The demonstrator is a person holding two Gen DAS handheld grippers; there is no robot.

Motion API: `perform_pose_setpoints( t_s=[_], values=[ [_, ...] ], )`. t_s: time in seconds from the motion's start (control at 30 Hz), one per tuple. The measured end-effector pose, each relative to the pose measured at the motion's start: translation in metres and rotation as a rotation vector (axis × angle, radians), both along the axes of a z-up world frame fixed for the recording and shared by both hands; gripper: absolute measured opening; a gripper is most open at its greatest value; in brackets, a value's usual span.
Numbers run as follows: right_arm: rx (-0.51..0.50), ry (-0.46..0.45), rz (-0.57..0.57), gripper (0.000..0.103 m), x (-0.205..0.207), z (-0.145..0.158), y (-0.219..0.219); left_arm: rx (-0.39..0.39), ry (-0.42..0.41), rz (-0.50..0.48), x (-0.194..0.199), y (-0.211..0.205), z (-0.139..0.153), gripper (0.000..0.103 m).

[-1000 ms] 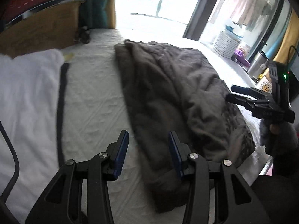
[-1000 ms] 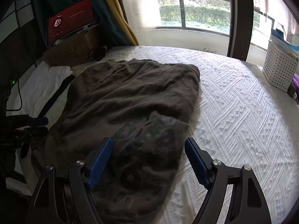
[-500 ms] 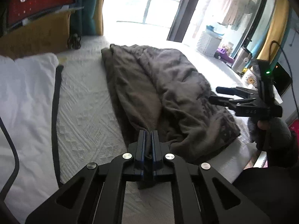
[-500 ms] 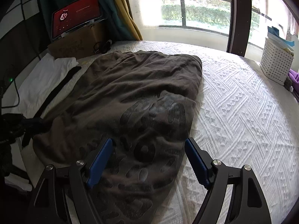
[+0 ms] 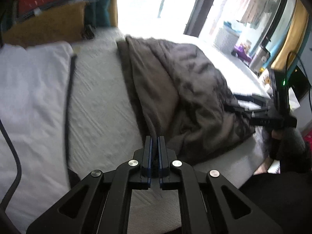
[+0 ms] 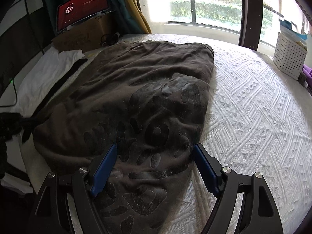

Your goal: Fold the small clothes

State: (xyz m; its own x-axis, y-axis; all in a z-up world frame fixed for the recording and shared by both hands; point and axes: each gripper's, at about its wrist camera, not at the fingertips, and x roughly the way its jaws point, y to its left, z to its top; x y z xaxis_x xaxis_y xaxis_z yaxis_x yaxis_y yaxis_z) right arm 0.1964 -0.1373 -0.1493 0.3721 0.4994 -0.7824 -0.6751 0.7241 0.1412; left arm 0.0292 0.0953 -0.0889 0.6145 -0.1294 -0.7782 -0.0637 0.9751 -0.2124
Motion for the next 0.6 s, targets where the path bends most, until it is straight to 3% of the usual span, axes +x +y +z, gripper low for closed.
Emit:
perform_pose_setpoints(
  t_s=[0.17, 0.23, 0.3, 0.5, 0.6],
  values=[
    [0.012, 0.005, -0.013, 0.082, 0.003, 0.0, -0.007, 0.013, -0.117, 0.001, 0.011, -0.002, 0.031, 0.005],
    [0.017, 0.004, -0.017, 0.082, 0.004, 0.001, -0.01, 0.014, -0.113, -0.03, 0.023, -0.012, 0.031, 0.011],
    [0.017, 0.002, -0.023, 0.082, 0.005, 0.002, -0.013, 0.001, -0.109, -0.059, 0.031, -0.02, 0.028, 0.026],
    [0.018, -0.002, -0.056, 0.082, 0.008, 0.005, -0.03, -0.023, -0.051, -0.14, 0.055, -0.047, 0.003, 0.026],
    [0.018, -0.002, -0.071, 0.082, 0.008, 0.005, -0.036, 0.047, -0.035, -0.125, 0.059, -0.053, -0.003, 0.026]
  ],
)
